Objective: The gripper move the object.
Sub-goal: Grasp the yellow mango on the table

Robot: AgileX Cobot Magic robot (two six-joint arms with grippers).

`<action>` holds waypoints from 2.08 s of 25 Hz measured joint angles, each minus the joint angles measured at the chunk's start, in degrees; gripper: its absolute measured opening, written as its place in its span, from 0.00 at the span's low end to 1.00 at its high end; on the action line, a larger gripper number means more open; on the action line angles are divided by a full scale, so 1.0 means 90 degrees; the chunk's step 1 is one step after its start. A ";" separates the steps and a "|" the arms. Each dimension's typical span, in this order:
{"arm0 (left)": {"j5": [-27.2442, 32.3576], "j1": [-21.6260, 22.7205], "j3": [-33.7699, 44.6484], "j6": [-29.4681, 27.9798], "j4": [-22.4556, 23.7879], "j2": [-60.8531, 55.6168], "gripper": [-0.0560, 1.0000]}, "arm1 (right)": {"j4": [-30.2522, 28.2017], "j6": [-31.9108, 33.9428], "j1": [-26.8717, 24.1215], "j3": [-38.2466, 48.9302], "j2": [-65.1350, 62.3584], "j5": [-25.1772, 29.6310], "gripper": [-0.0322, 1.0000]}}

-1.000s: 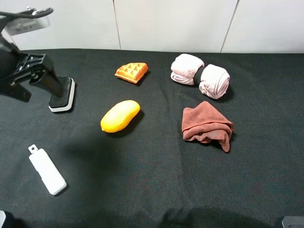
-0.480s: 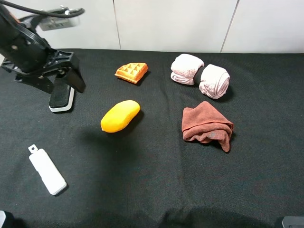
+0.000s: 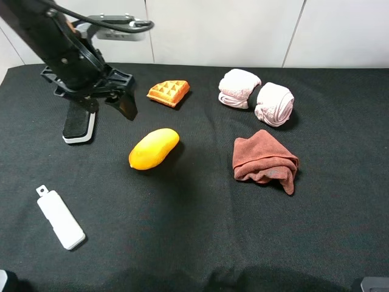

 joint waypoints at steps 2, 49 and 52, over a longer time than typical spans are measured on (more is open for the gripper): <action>0.0000 -0.0183 -0.0129 -0.0141 0.0162 0.0120 0.84 | 0.0000 0.0000 0.0000 0.0000 0.0000 0.0000 0.70; -0.1017 -0.0882 -0.0344 -0.0312 0.0301 0.1986 0.84 | 0.0008 0.0000 0.0000 0.0000 0.0000 0.0000 0.70; -0.1017 -0.0882 -0.0344 -0.0312 0.0308 0.1986 0.84 | 0.0008 0.0000 0.0000 0.0000 0.0000 0.0000 0.70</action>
